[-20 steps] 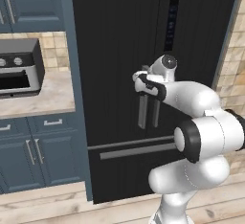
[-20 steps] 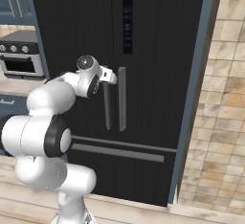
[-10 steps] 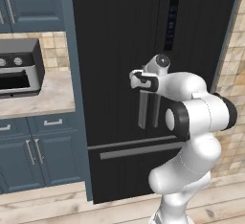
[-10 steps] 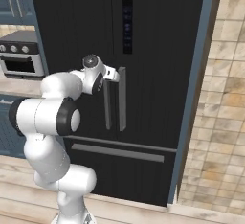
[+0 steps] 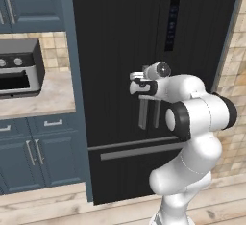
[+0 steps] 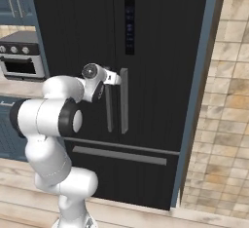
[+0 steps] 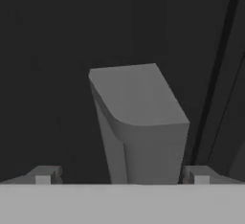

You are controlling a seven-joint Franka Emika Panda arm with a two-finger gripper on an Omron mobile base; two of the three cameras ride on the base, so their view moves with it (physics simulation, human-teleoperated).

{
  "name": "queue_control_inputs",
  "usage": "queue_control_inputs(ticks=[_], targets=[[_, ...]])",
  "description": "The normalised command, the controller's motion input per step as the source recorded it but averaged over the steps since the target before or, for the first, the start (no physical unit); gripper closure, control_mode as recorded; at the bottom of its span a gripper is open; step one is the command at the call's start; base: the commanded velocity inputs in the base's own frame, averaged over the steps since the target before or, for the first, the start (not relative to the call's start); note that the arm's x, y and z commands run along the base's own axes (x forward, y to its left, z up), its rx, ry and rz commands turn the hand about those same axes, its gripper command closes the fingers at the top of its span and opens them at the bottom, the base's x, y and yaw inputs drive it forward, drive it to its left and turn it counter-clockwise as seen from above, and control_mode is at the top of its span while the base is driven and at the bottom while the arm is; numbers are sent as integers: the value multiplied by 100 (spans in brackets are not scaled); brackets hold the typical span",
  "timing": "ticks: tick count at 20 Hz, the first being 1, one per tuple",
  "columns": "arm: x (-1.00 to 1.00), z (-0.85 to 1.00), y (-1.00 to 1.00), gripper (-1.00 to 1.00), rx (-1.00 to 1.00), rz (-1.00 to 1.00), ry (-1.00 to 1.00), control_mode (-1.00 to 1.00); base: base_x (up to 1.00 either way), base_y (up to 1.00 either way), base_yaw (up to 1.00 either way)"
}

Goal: Retrieve the banana and peach from the fridge and place them into the bowl on the dining table.

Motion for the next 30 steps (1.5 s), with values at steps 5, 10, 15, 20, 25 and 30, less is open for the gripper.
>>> queue_control_inputs(ticks=[5, 10, 15, 20, 25, 30], targets=[[48, -37, 0, 100, 0, 0, -9, -100, 0, 0, 0], [-5, 1, 0, 100, 0, 0, 6, -100, 0, 0, 0], [-61, 13, 12, 100, 0, 0, 28, -100, 0, 0, 0], [-78, 14, 36, 100, 0, 0, 31, -100, 0, 0, 0], [-80, 3, 51, 100, 0, -1, 26, -100, 0, 0, 0], [-91, 0, 71, 100, -2, -3, 4, -100, 0, 0, 0]])
